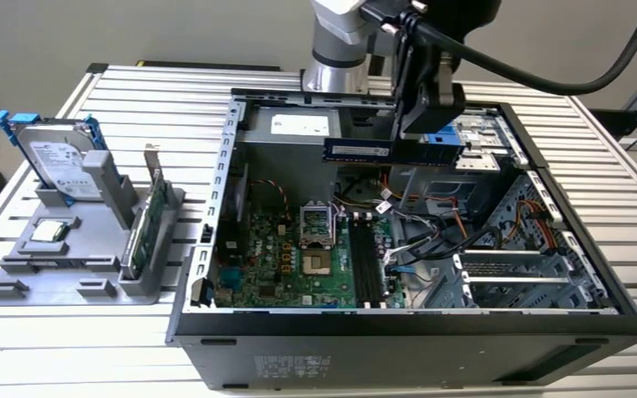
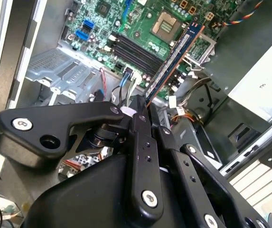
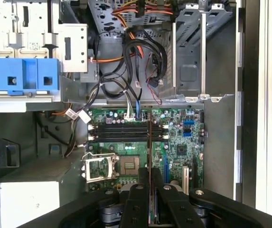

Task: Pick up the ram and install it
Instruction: 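Pick up the ram and move it above insertion slot, then insert the ram into the slot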

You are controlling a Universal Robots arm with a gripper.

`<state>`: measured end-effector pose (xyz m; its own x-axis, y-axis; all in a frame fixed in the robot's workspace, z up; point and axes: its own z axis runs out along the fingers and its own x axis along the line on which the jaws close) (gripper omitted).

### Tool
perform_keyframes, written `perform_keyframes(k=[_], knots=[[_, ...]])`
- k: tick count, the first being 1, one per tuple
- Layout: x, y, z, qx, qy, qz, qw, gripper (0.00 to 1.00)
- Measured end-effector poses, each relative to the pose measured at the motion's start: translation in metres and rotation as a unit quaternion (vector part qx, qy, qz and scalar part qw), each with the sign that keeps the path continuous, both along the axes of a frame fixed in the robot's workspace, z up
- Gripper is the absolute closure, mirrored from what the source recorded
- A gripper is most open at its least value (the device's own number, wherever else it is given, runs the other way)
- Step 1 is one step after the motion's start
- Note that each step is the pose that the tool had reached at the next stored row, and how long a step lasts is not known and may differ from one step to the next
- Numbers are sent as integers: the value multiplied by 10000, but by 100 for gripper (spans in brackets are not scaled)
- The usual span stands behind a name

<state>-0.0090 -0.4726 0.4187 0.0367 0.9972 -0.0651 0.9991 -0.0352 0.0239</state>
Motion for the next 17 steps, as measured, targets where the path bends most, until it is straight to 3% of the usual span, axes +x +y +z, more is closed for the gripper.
perform_keyframes(k=[12, 17], knots=[[106, 2, 0, 0, 0, -107, 9999, 100], [108, 4, 0, 0, 0, -284, 9996, 100]])
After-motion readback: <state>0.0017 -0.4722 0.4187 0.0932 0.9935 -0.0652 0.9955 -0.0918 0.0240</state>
